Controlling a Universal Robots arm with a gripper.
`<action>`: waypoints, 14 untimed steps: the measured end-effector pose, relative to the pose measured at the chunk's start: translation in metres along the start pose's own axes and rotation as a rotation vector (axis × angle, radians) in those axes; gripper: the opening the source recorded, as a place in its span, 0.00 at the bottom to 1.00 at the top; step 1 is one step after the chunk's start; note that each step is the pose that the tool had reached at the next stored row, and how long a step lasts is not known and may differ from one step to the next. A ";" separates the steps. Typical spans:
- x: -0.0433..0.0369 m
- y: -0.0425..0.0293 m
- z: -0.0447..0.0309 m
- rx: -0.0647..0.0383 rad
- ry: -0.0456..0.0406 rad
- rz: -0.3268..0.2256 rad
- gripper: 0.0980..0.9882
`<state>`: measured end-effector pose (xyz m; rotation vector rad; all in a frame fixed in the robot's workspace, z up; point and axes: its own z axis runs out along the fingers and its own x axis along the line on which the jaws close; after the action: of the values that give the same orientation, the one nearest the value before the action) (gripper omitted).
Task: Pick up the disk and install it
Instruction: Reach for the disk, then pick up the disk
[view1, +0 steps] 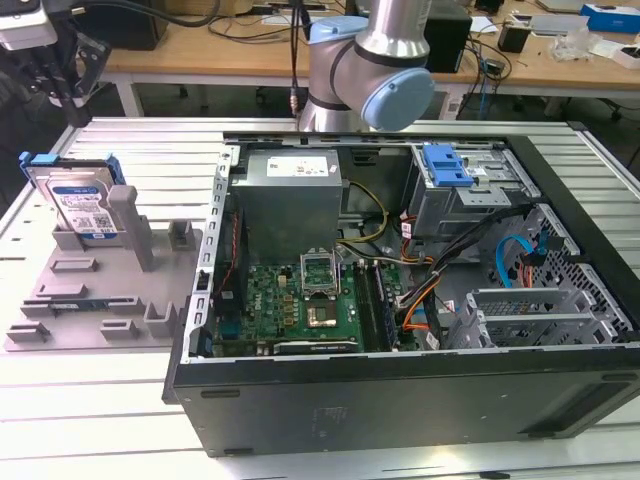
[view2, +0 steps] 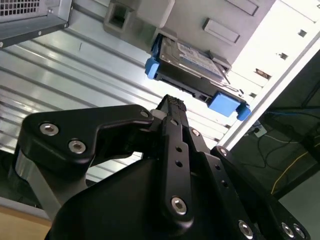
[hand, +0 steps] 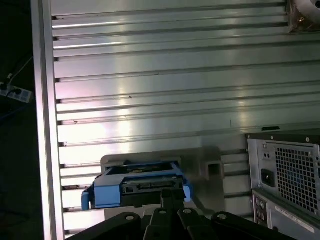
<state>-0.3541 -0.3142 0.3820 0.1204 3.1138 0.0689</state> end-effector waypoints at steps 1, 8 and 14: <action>0.0004 0.0000 0.0000 0.000 0.0001 0.001 0.01; 0.0018 -0.0001 -0.0001 0.000 0.0001 0.001 0.01; 0.0028 -0.0002 -0.0001 0.000 0.0001 0.001 0.01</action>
<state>-0.3569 -0.3141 0.3821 0.1220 3.1139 0.0687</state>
